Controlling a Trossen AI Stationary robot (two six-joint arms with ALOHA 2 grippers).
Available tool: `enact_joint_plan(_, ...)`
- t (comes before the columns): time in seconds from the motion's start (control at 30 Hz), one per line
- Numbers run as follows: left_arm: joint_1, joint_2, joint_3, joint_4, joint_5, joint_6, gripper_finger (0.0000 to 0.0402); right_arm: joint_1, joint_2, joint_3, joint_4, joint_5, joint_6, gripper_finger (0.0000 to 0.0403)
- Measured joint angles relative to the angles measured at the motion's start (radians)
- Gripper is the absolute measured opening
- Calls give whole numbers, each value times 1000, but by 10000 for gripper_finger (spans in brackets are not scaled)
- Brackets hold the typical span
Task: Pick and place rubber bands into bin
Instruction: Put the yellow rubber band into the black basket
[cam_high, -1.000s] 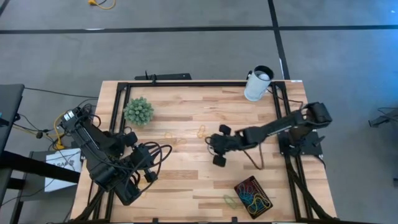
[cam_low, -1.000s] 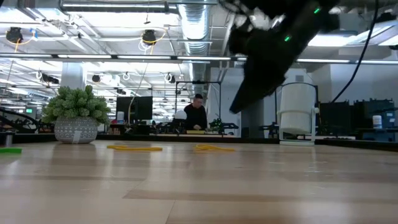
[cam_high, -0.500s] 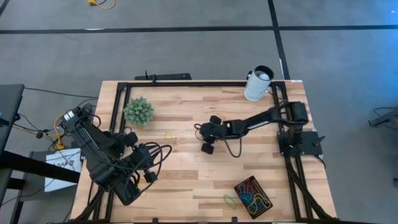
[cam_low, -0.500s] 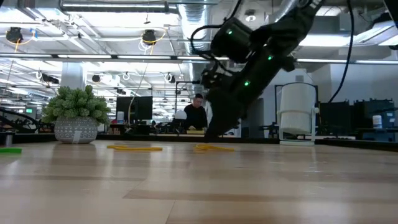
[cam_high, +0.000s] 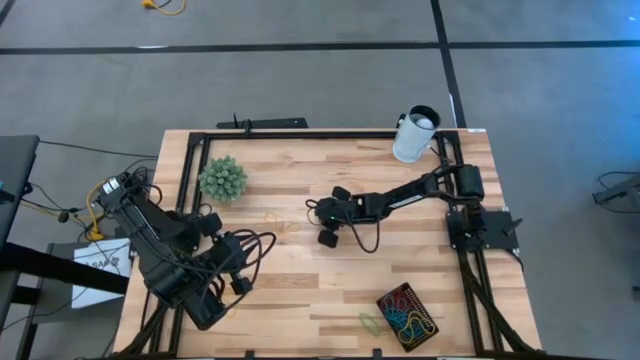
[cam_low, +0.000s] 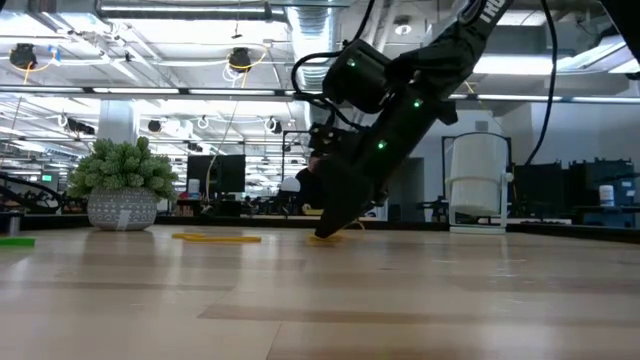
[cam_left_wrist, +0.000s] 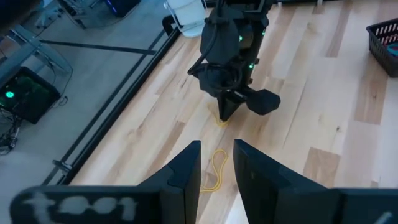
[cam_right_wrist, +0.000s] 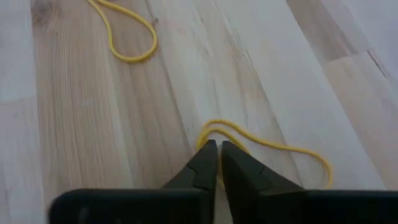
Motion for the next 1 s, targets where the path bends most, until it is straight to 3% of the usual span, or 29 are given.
enact_joint_plan(0.33, 0, 1, 0, 8, 1, -18, 85, 63, -144, -6, -164, 39, 16, 1)
enact_joint_plan(0.57, 0, 1, 0, 31, 4, -21, 85, 228, -398, -5, -398, 149, 112, 1)
enact_joint_plan(0.7, 0, 1, 0, 47, 3, -9, 85, 322, -501, -5, -427, 248, 120, 2)
enact_joint_plan(0.8, 0, 1, 0, 53, 0, -7, 85, 334, -511, -4, -393, 286, 88, 8)
enact_joint_plan(1.0, 0, 1, 0, 76, 0, 2, 85, 253, -371, -6, -386, 175, 27, 51)
